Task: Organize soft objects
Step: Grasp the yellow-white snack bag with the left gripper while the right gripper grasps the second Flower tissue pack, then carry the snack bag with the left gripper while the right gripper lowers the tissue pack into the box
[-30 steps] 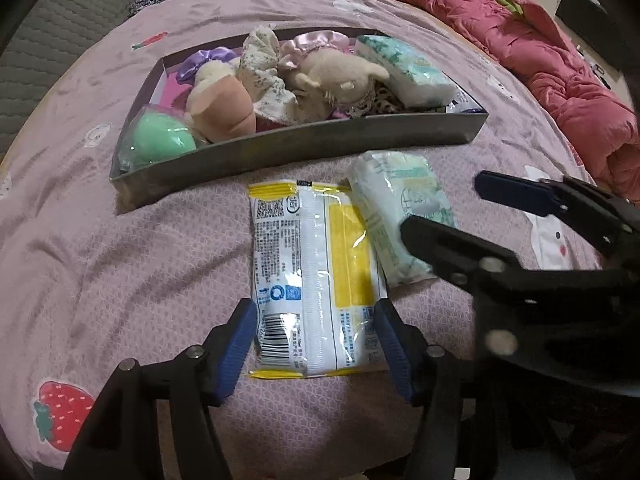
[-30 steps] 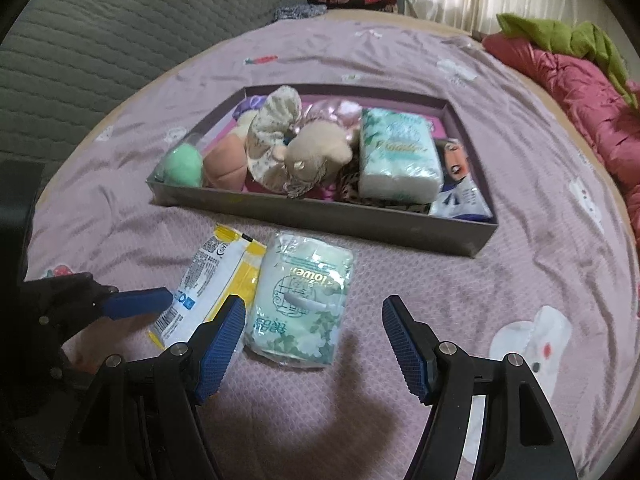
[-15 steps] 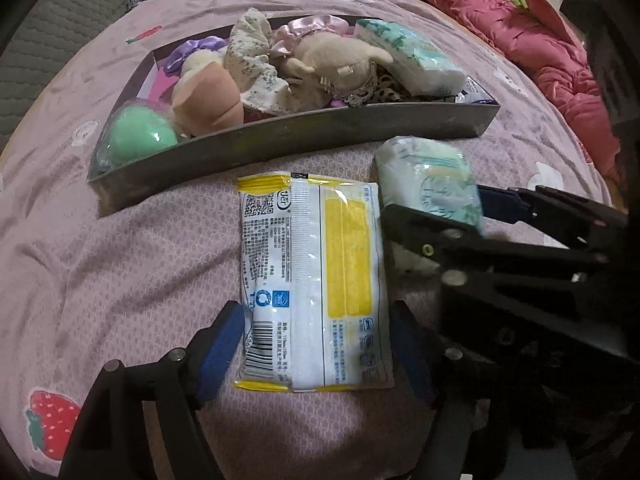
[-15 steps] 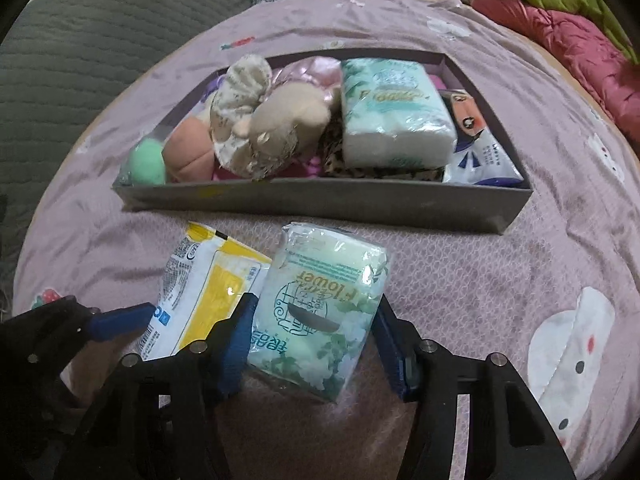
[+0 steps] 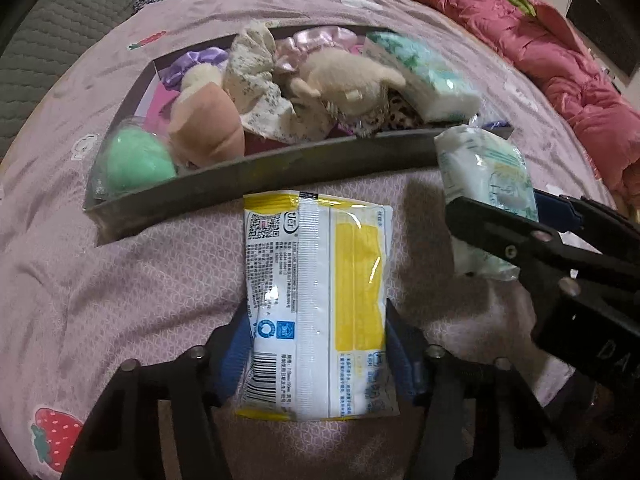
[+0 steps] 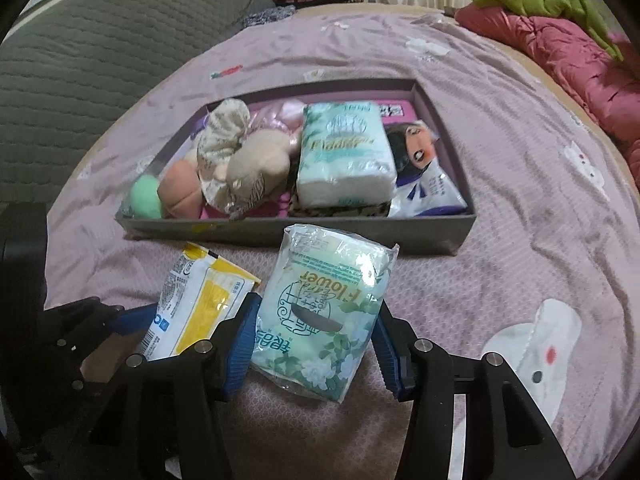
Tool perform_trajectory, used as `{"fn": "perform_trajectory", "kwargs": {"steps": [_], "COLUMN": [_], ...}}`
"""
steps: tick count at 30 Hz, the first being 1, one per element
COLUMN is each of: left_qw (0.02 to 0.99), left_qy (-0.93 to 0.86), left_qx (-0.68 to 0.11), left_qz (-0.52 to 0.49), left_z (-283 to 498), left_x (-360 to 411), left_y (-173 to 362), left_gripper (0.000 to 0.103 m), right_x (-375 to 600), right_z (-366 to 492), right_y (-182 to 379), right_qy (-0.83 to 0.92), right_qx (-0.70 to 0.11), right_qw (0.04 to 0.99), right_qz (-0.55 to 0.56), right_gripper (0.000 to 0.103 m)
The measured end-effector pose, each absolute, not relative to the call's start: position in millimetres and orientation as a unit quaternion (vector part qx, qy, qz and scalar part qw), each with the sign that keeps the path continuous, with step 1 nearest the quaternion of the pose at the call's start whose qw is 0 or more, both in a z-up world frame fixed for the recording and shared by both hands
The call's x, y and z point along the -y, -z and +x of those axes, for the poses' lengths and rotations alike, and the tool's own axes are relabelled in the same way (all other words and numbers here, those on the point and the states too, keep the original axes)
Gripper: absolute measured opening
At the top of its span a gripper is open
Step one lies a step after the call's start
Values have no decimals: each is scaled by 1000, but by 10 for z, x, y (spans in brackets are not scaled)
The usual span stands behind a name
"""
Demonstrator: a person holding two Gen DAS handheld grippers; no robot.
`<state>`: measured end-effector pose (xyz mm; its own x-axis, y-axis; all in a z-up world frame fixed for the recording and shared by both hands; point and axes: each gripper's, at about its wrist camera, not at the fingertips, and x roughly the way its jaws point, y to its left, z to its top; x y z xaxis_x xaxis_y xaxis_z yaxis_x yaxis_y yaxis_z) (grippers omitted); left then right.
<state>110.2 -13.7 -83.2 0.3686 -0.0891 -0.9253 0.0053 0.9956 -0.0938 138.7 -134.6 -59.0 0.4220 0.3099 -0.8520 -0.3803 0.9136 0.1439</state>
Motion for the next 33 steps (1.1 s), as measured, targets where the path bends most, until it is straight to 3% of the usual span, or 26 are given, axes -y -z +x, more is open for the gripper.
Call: {"fn": "perform_trajectory", "kwargs": {"steps": [19,33], "left_qw": [871,876], "left_qy": [21,11], "left_qx": [-481,-469], "left_qz": [-102,-113], "left_z": [1197,1586], "left_x": [-314,-394], "left_y": [-79,-204], "left_gripper": [56,56], "right_x": [1304,1269], "right_z": [1424,1763], "right_y": [8,-235], "right_qy": [-213,-209], "right_qx": [-437,-412], "right_qw": [873,886], "right_qz": [-33,-48], "right_gripper": [55,55]}}
